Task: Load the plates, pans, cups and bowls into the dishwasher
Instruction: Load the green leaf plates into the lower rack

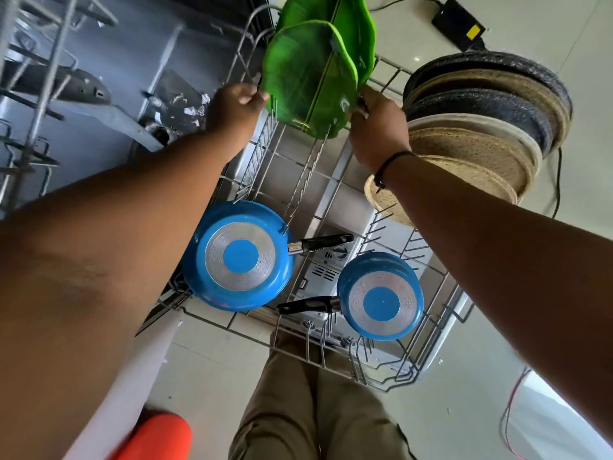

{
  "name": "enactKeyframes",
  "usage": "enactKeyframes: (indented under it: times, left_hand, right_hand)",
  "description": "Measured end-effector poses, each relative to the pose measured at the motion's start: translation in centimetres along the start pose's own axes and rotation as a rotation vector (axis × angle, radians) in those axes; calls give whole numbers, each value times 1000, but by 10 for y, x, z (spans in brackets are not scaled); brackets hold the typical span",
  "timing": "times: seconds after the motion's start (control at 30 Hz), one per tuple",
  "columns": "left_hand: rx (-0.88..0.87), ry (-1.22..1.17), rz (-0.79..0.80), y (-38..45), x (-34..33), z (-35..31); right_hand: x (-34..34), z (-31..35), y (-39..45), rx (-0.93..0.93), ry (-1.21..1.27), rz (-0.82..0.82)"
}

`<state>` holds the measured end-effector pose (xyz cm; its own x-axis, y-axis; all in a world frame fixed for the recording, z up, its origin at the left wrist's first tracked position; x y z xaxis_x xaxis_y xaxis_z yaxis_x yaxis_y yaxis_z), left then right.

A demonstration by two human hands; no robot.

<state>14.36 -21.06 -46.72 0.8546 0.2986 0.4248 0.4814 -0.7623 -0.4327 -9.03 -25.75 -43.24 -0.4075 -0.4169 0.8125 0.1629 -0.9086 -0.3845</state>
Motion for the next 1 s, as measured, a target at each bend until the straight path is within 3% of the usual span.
enactKeyframes:
  times: [0.1, 0.2, 0.33, 0.4, 0.63, 0.9, 1.0]
  left_hand:
    - [45, 65, 37, -22, 3, 32]
    - [82, 132, 57, -60, 13, 70]
    - [14, 383, 59, -127, 29, 105]
    - [-77, 542, 102, -156, 30, 114]
    - [-88, 811, 277, -193, 38, 152]
    - [-47, 751, 345, -177, 52, 166]
    - [-26, 716, 314, -178, 56, 170]
  right_hand:
    - [0, -6, -28, -41, 180, -84]
    - [-22, -16, -63, -55, 90, -44]
    - [-96, -29, -109, 65, -281, 482]
    - [-126, -31, -133, 180, -491, 627]
    - [-167, -32, -141, 278, -726, 473]
    - [-153, -22, -140, 399, -716, 292]
    - [-151, -15, -135, 418, -639, 352]
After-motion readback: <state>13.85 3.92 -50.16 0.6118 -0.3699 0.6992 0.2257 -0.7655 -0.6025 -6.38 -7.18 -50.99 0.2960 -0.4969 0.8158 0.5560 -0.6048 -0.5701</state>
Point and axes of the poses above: each hand's wrist, its own y-axis towards the middle knuckle, its own x-axis out of the back of the hand, z = x × y, the point moved 7 cm from there along y, towards the middle knuckle, and after that the axes turned 15 degrees about -y, right-handed, at the moved point
